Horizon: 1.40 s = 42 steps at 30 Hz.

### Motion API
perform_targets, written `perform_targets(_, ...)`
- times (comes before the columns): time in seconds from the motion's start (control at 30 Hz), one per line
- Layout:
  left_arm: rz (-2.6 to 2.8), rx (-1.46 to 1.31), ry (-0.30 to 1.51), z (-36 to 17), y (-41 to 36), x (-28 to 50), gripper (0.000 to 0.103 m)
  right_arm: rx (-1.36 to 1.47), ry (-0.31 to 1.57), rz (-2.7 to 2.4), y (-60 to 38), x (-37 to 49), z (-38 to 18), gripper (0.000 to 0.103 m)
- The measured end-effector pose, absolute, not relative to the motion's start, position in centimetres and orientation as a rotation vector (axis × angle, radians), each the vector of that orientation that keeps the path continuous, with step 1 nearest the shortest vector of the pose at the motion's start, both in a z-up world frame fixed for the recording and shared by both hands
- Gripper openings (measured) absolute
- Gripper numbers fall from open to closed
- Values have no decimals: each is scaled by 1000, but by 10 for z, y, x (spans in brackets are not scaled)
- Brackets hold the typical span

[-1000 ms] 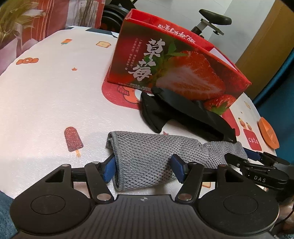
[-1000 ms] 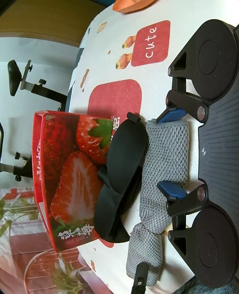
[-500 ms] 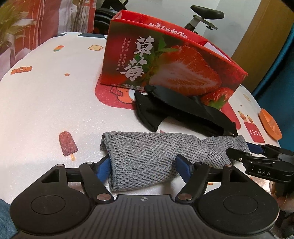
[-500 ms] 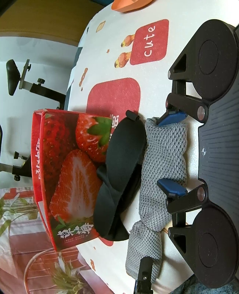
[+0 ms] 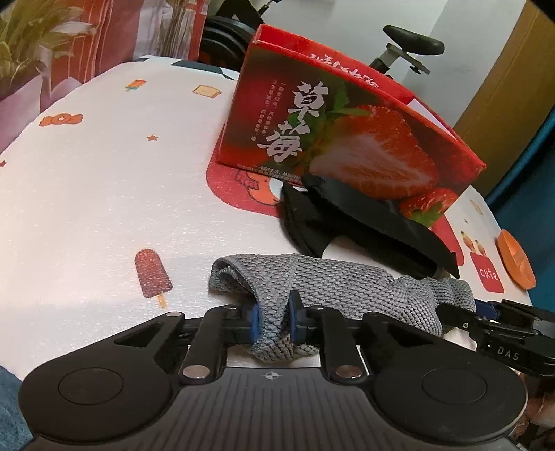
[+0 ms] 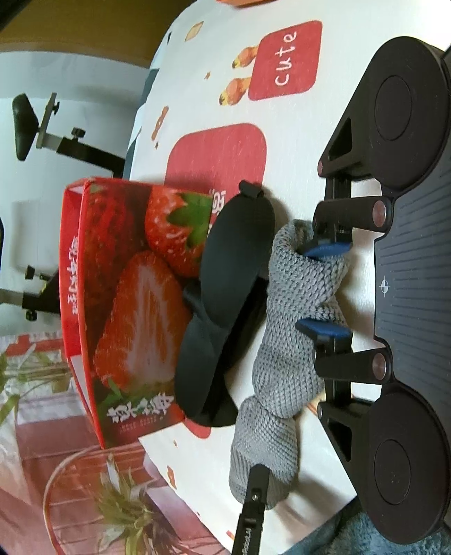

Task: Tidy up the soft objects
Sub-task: 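Lift the grey knit cloth with both grippers, then carry the grey cloth over the red box and open both grippers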

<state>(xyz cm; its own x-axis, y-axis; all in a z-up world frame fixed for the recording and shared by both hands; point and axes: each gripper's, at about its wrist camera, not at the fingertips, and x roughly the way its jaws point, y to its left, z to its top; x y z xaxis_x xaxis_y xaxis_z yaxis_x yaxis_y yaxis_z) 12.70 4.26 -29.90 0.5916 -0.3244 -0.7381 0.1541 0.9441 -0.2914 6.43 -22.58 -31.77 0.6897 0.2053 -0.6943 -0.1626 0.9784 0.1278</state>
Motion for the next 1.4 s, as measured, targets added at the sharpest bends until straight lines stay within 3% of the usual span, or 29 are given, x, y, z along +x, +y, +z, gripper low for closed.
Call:
perform_targets(0.17, -274, -206, 865, -293, 43, 124, 12, 86, 758, 243, -227, 60, -309, 21)
perform_targets(0.67, -362, -277, 584, -217, 63, 110, 12, 91, 505, 299, -241, 65, -227, 20)
perform_targets(1.0, -397, -187, 458, -158, 37, 164, 12, -54, 360, 245, -242, 137, -172, 20)
perform_targets(1.4, -339, -2, 592, -175, -20, 286, 12, -181, 466, 158, -221, 256, -203, 19)
